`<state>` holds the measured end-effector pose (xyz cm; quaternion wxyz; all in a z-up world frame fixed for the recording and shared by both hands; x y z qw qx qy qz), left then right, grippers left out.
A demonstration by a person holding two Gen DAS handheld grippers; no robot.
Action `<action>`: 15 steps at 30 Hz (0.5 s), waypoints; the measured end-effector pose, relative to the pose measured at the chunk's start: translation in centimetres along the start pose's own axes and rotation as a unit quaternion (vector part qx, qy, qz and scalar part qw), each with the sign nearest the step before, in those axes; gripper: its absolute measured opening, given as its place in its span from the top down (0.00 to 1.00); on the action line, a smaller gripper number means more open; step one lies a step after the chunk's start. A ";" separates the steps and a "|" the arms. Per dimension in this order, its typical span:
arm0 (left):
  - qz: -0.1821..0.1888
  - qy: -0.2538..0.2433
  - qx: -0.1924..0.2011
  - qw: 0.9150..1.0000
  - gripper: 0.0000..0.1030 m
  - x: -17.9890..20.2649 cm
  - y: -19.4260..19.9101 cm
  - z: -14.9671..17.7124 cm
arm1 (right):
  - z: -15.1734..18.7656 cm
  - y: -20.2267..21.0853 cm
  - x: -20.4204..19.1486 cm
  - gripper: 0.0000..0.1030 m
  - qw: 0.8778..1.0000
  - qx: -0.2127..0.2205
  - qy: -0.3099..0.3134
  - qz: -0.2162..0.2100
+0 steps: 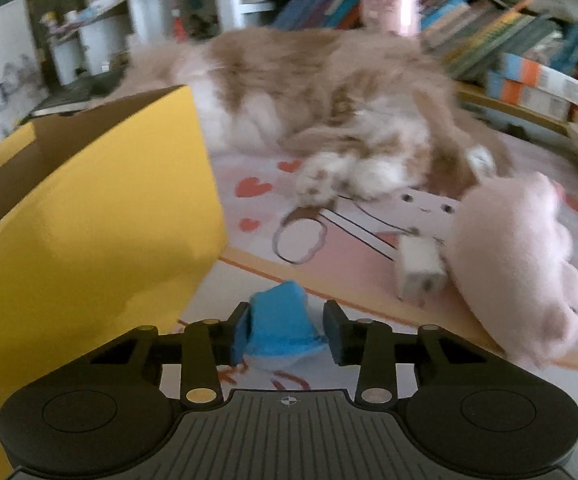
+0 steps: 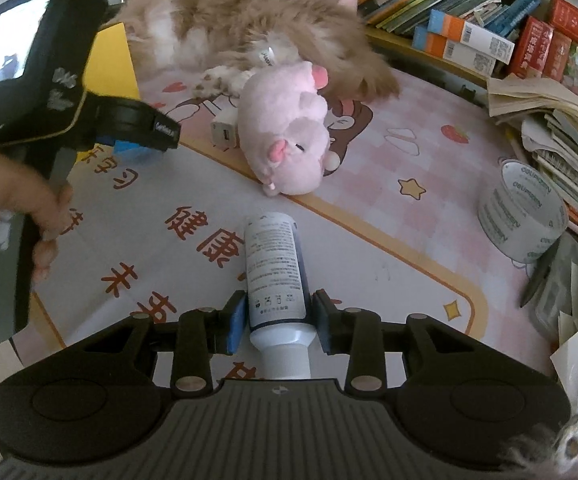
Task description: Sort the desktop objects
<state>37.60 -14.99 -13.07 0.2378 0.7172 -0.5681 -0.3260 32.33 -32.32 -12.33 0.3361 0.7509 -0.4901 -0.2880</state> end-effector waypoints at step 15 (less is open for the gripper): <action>0.122 -0.100 0.035 0.987 0.70 2.2 8.9 3.4 | -1.1 -1.2 0.1 0.66 1.000 0.011 0.002 -0.011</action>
Point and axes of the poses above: each gripper's, at about its wrist camera, not at the fingertips, and y roughly against the way its jaws point, x to its right, z to its underside, the point moved 8 cm from there along -y, roughly the way its jaws point, and after that the axes turned 9 degrees about -y, right-handed, at the moved point
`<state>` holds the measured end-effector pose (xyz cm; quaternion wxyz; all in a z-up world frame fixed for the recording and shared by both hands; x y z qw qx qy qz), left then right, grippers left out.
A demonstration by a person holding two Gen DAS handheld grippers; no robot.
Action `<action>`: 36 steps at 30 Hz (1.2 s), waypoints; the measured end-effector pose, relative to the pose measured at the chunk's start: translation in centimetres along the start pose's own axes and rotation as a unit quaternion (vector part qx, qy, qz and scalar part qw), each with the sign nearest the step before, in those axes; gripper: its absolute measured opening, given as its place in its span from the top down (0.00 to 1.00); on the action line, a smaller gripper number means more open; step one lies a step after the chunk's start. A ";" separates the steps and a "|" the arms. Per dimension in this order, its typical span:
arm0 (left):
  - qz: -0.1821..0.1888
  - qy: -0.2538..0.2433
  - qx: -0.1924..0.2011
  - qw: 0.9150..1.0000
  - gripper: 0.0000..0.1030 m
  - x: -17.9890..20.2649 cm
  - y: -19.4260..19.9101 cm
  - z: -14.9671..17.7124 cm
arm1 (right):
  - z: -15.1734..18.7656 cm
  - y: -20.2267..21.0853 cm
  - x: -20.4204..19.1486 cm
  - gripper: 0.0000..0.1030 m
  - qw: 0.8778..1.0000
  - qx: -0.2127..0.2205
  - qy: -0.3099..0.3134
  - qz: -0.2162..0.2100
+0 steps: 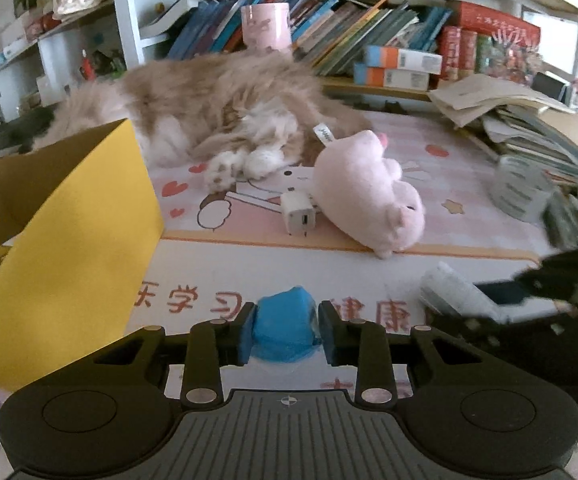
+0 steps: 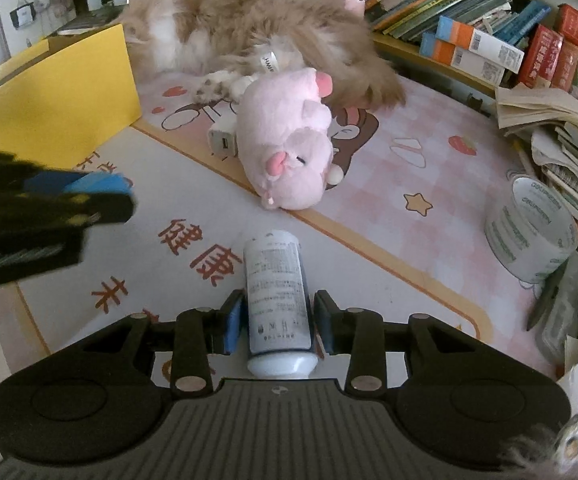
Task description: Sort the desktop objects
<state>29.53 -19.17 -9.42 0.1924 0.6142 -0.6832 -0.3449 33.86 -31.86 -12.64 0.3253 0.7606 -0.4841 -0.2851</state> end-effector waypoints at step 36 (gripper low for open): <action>0.081 -0.012 0.087 0.993 0.71 -4.2 11.6 1.8 | 3.4 11.2 -6.9 0.71 0.993 0.057 -0.094 0.031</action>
Point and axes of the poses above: each gripper's, at about its wrist camera, not at the fingertips, and y roughly against the way its jaws point, x to its right, z to its underside, the point moved 8 cm from there along -y, roughly the way its jaws point, and after that the axes turned 9 degrees about -y, right-handed, at the moved point
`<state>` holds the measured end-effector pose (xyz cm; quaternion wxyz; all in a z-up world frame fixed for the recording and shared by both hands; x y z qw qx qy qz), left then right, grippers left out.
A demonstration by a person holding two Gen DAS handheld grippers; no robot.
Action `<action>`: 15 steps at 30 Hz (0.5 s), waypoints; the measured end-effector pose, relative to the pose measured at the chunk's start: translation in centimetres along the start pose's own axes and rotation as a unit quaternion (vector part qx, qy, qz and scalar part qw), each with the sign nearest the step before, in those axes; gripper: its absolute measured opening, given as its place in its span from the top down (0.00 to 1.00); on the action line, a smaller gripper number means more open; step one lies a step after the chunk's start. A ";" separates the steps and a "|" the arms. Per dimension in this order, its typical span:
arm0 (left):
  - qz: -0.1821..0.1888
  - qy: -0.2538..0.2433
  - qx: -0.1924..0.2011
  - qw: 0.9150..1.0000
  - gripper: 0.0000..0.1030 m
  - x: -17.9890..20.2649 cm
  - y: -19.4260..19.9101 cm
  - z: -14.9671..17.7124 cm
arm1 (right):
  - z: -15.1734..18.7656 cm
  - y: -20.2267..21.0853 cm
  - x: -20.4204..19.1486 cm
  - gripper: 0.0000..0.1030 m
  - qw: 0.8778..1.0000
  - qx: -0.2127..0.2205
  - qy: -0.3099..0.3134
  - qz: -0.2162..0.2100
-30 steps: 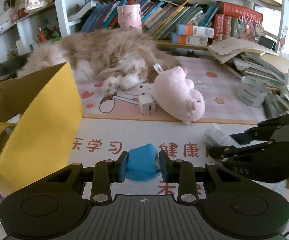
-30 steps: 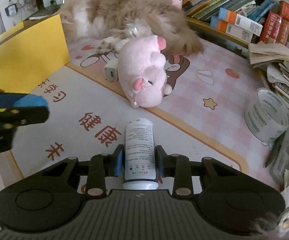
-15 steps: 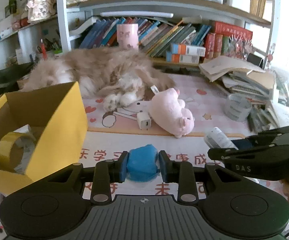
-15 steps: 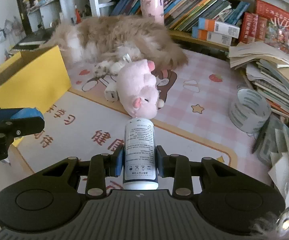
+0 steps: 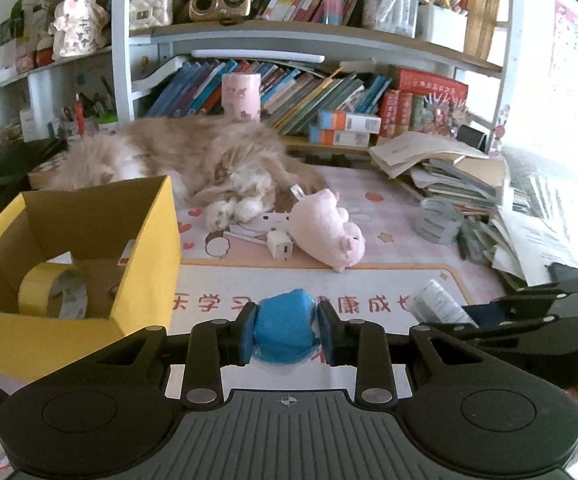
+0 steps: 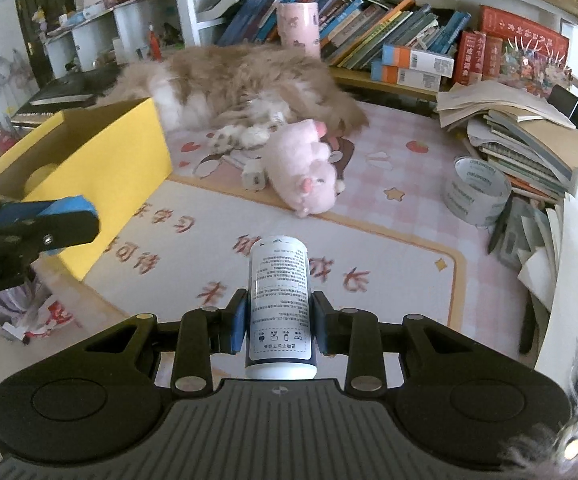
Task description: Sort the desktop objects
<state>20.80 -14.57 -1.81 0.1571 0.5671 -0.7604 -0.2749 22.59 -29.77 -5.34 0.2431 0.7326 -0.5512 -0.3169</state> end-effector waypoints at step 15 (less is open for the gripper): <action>0.018 0.024 -0.011 0.999 0.71 -4.4 5.6 6.1 | 4.2 3.2 -8.3 0.71 1.000 0.003 0.010 -0.002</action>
Point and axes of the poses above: each gripper's, at about its wrist camera, not at the fingertips, and y roughly against the way its jaws point, x to its right, z to its underside, the point moved 8 cm from there along -y, roughly the way its jaws point, and after that the axes turned 9 degrees about -y, right-handed, at the moved point
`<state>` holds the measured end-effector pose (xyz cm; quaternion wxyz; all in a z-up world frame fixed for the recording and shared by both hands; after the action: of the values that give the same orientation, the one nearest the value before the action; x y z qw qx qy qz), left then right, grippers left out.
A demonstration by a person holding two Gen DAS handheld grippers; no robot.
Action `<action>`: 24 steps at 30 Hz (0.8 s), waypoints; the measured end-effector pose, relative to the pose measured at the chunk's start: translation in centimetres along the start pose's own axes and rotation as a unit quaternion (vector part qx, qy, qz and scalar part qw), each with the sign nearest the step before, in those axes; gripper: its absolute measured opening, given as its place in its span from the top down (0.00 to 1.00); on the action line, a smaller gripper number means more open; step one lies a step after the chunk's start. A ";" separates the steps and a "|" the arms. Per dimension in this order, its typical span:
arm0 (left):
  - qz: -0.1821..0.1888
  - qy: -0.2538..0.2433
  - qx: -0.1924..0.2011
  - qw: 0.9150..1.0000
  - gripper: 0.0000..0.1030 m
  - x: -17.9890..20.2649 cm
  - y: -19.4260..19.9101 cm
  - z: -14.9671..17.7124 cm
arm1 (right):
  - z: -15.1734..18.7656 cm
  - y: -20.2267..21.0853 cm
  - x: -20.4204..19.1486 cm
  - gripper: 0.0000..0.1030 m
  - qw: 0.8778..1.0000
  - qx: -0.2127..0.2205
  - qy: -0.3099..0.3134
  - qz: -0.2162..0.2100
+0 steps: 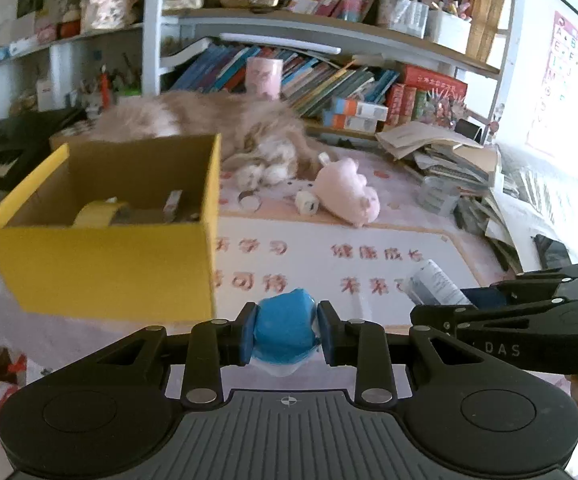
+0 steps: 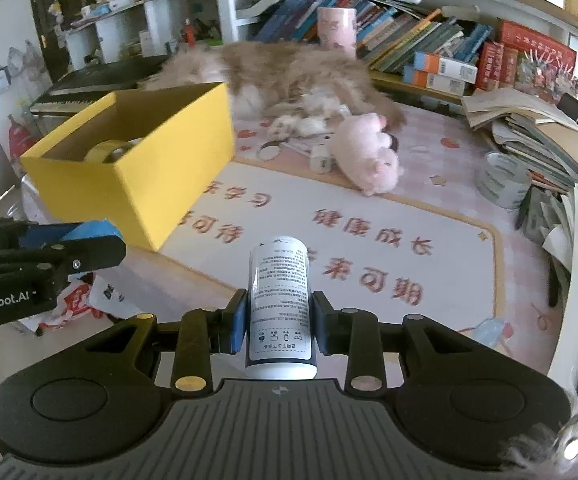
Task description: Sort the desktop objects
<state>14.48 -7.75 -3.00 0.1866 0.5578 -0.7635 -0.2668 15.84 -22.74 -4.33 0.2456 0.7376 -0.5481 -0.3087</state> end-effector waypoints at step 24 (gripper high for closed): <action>-0.033 0.031 0.007 0.999 0.71 -7.0 7.7 6.0 | 4.7 1.6 -12.6 0.71 0.996 -0.002 0.069 -0.048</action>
<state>7.34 1.95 -2.87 0.1973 0.5922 -0.7403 -0.2496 8.73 -11.24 -4.15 0.2690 0.7823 -0.4931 -0.2692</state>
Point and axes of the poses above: each gripper's, at about its wrist camera, not at the fingertips, and y roughly against the way its jaws point, x to its right, z to its underside, the point moved 8 cm from there along -y, roughly the way its jaws point, and after that the axes turned 9 degrees about -y, right-handed, at the moved point
